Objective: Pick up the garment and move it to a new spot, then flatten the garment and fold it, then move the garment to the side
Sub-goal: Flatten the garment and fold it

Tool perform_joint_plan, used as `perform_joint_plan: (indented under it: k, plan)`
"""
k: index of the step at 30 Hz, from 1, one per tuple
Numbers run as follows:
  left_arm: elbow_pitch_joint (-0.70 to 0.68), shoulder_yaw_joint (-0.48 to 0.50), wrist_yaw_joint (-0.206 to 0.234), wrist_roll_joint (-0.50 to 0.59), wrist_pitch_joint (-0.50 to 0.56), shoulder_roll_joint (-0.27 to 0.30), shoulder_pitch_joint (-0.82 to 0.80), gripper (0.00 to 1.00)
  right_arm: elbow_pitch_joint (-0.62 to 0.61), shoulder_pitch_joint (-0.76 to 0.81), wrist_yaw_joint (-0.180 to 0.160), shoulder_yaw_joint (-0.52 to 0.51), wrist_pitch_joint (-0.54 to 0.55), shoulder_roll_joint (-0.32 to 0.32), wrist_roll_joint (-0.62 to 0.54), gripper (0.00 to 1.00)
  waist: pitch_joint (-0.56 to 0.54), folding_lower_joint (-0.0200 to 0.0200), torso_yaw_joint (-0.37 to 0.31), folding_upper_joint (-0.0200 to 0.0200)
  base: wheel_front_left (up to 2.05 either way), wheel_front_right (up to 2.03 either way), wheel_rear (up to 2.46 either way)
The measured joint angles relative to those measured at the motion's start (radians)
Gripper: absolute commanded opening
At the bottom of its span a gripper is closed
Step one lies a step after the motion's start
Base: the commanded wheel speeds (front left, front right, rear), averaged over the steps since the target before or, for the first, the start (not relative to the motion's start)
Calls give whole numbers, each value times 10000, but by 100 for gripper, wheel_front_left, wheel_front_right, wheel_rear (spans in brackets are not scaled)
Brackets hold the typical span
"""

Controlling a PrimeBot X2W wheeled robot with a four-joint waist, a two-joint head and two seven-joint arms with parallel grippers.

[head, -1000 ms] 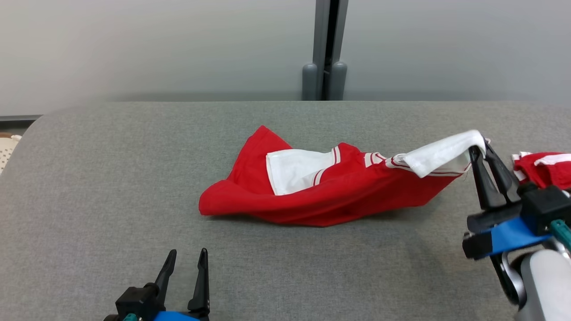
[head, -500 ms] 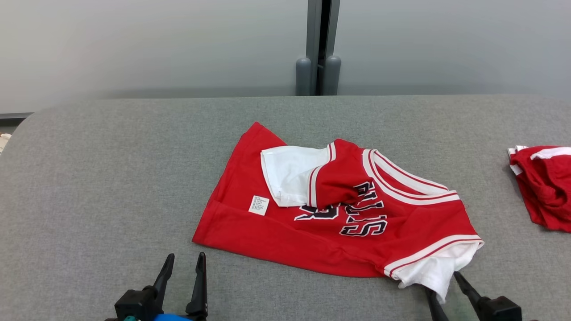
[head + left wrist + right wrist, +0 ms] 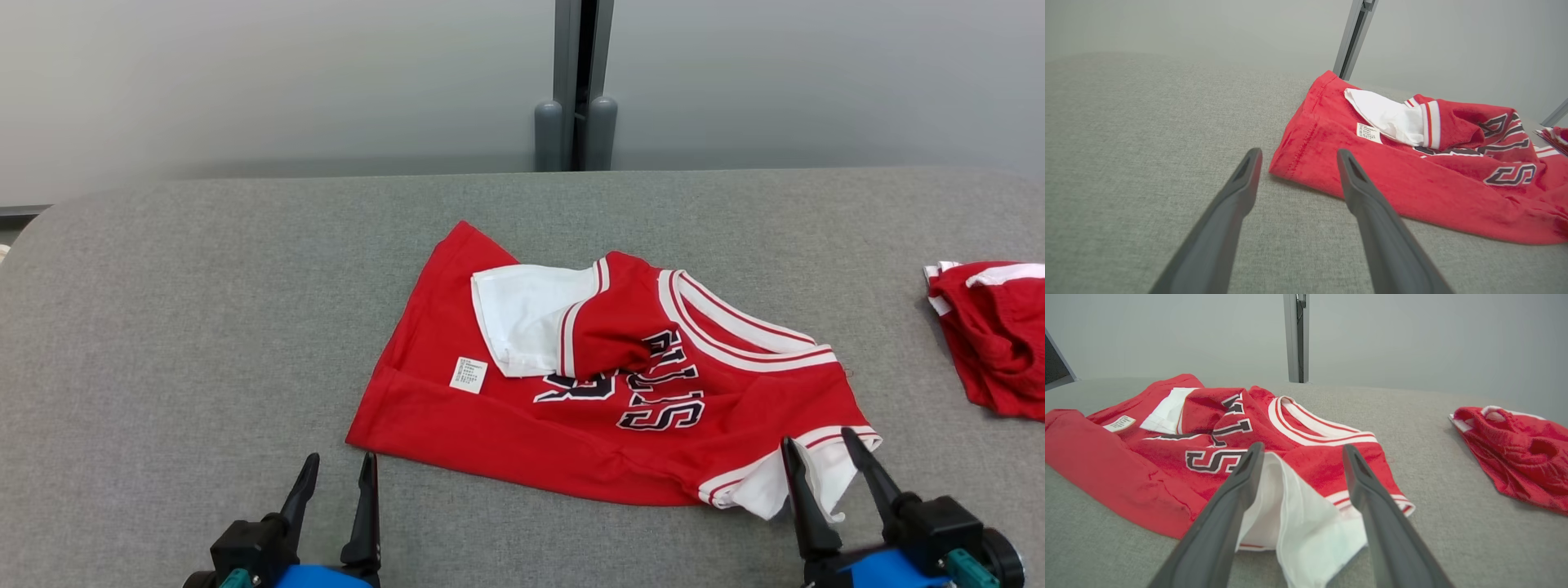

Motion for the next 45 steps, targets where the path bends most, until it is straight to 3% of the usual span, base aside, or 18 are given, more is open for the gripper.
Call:
perform_joint_plan:
  k: [9,19,26,28,29,37,45]
  plan:
    - [174,82,0,109,0,4,-807,100,-945,-114,0,65,0,165,105,100,332,1,-116,0,0,0,0]
    - [2585,-721,0,-560,0,499,-3127,100,-715,-469,0,290,0,232,98,100,972,2,-501,0,0,0,0]
    - [3653,-1517,0,-1143,2,683,-3755,100,-633,-547,0,249,0,245,100,100,1041,2,-581,0,0,0,0]
    - [3593,-1774,0,-1264,2,731,-3771,22,-596,-550,0,230,0,247,107,100,1020,2,-541,0,0,0,0]
    - [3507,-1866,0,-1342,2,746,-3787,0,-575,-556,0,230,0,249,165,100,998,3,-502,0,0,0,0]
    - [2128,-2270,0,-1453,0,867,-3457,0,-382,-495,0,151,0,259,339,100,429,1,73,0,0,0,0]
    - [556,-1962,-2,-1216,0,826,-1478,0,-153,-61,0,-8,0,267,504,100,-428,-1,768,0,0,0,0]
